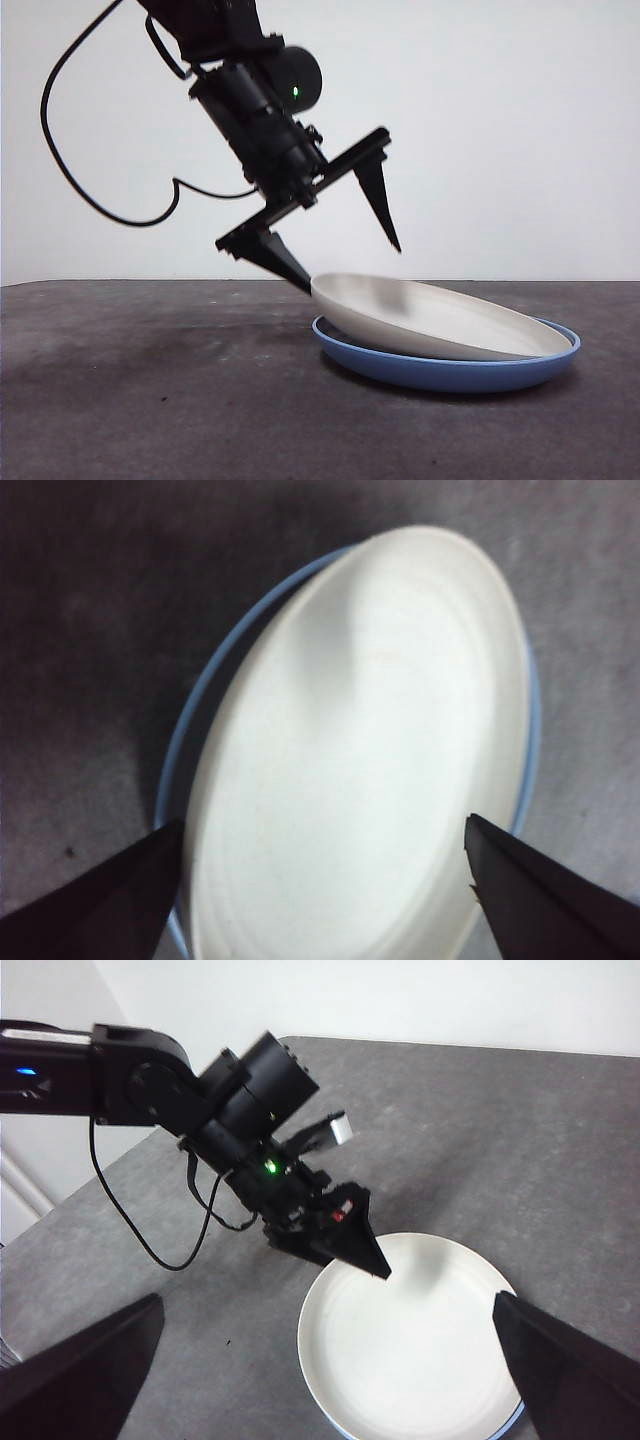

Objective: Pick up the white plate, put it on the blue plate, put it on desk

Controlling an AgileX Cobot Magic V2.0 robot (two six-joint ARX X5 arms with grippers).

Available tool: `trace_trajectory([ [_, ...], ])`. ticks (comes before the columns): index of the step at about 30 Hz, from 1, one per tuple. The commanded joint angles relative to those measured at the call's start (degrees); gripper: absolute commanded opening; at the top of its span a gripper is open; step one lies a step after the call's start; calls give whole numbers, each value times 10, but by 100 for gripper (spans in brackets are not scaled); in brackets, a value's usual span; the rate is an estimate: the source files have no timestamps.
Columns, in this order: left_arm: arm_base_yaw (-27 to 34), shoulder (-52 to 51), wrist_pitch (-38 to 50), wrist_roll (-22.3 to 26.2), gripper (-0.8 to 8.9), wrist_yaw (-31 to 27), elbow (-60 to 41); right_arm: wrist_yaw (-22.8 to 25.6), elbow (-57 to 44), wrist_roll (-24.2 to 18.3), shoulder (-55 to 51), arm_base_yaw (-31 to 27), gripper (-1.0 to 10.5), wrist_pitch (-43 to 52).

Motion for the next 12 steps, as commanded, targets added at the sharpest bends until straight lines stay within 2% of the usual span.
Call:
trace_trajectory([
  [1, -3, -3, -6, 20, 461, 0, 27, -1, 11, -1, 2, 3, 584, 3],
  [5, -3, -4, -41, 46, 541, 0, 51, -1, 11, -1, 2, 3, 584, 3],
  [12, -3, -4, -93, 87, 543, -4, 79, 0, 11, -1, 2, 3, 584, 3],
])
